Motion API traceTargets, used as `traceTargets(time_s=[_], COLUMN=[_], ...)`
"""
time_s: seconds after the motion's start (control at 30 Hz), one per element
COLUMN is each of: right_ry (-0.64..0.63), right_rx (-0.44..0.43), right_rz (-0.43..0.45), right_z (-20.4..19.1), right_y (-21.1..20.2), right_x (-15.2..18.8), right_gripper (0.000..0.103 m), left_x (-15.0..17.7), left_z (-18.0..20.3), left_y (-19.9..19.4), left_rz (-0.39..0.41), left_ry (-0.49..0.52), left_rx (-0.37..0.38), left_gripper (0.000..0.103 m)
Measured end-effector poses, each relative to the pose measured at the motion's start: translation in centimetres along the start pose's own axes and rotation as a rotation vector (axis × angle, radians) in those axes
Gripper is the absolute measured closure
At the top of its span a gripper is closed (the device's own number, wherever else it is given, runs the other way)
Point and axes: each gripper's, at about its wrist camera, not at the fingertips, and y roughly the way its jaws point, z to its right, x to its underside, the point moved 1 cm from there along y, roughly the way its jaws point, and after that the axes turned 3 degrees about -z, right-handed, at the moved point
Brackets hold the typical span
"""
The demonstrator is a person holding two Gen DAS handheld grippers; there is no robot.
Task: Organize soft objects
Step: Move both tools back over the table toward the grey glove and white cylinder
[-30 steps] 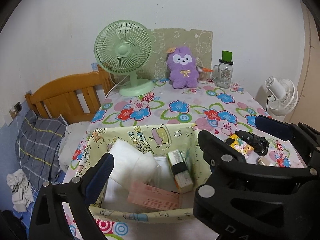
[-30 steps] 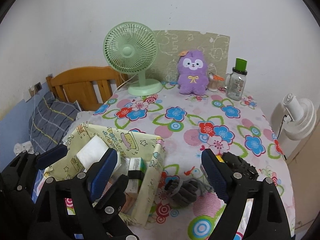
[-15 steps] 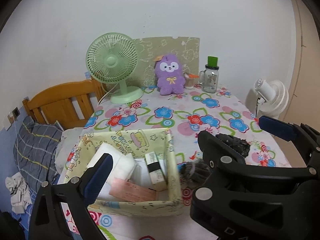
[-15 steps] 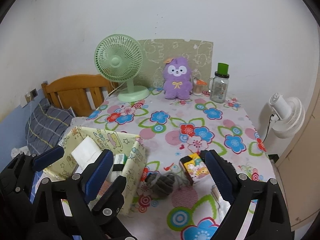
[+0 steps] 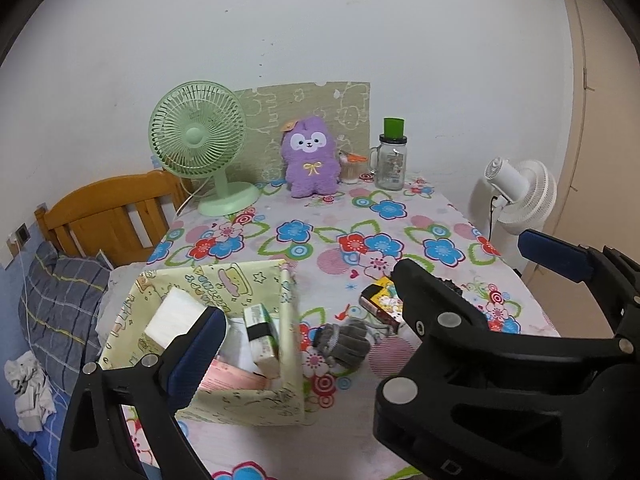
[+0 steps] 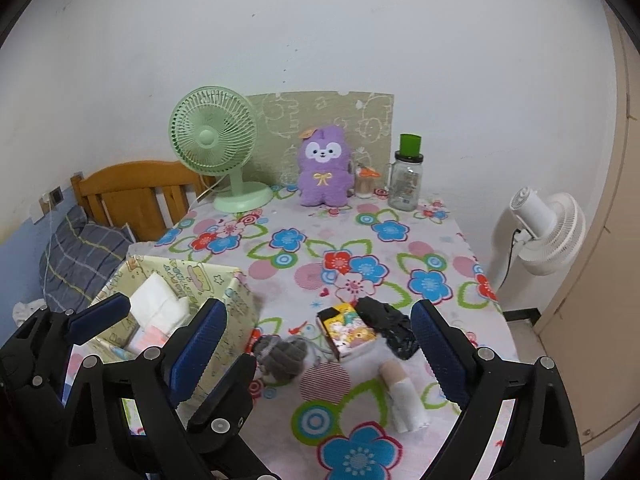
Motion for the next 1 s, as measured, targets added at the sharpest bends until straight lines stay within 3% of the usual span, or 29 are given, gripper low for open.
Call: traceTargets(time_s=[0.43,1.0], right_ry=[0.016,0.047], right_rx=[0.023,0.033], right_rz=[0.005,-0.032], right_z=[3.0,6.6], right_y=[-1.0,0.6], right_x=[1.2,3.6], right_gripper=[0.008,0.008], left_x=[0.6,1.9], left_z=[3.2,6.5], left_y=[-0.2,2.4], left_rz=[-0.006,-0.044], left_ry=[0.022,0.035], left_rx=[0.030,0.050], left_gripper=[0.003,0.003])
